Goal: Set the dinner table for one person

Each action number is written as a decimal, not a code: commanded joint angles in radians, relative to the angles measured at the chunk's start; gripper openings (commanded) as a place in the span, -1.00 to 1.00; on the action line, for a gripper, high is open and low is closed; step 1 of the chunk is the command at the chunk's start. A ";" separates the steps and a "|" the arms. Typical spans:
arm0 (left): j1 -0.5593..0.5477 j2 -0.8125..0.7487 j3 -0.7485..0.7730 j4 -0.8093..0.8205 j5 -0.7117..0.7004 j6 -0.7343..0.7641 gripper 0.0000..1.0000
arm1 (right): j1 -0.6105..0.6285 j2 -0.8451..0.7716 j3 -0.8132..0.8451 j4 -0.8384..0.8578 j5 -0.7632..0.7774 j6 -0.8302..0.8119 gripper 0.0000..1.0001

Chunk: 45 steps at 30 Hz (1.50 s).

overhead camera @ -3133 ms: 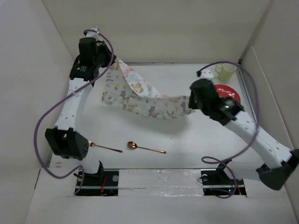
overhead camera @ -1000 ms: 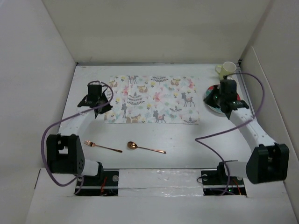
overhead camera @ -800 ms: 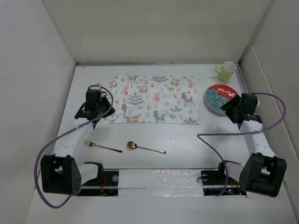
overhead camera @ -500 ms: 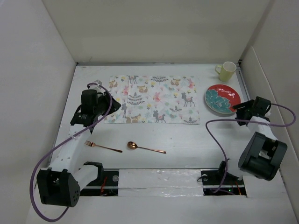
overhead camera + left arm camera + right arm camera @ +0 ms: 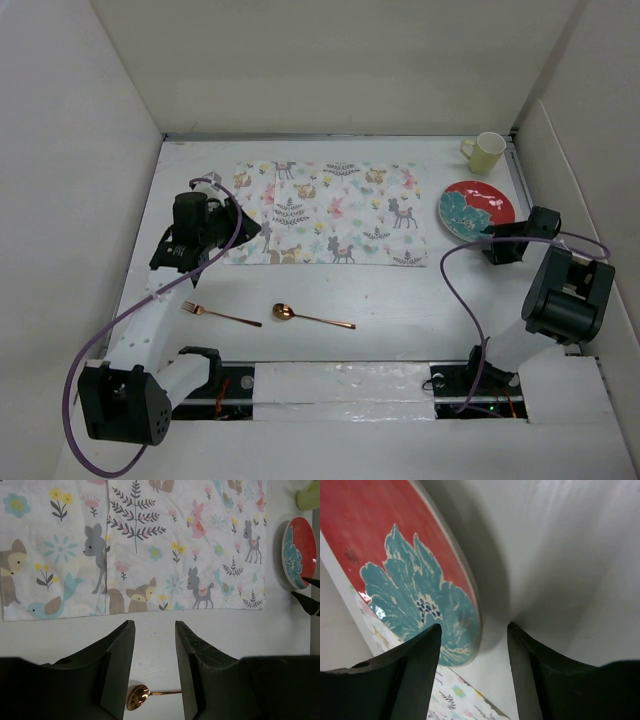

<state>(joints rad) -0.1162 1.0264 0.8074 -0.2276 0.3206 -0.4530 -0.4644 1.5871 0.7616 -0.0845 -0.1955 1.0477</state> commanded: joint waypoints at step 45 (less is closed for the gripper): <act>0.003 0.097 0.237 0.016 0.012 0.039 -0.21 | 0.770 0.043 0.375 0.498 -0.421 0.069 -1.00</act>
<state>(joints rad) -0.1162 1.1706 1.0302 -0.2359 0.3389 -0.4320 0.2836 1.5894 0.9951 0.0883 -0.5236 1.0554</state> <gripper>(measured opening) 0.393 0.098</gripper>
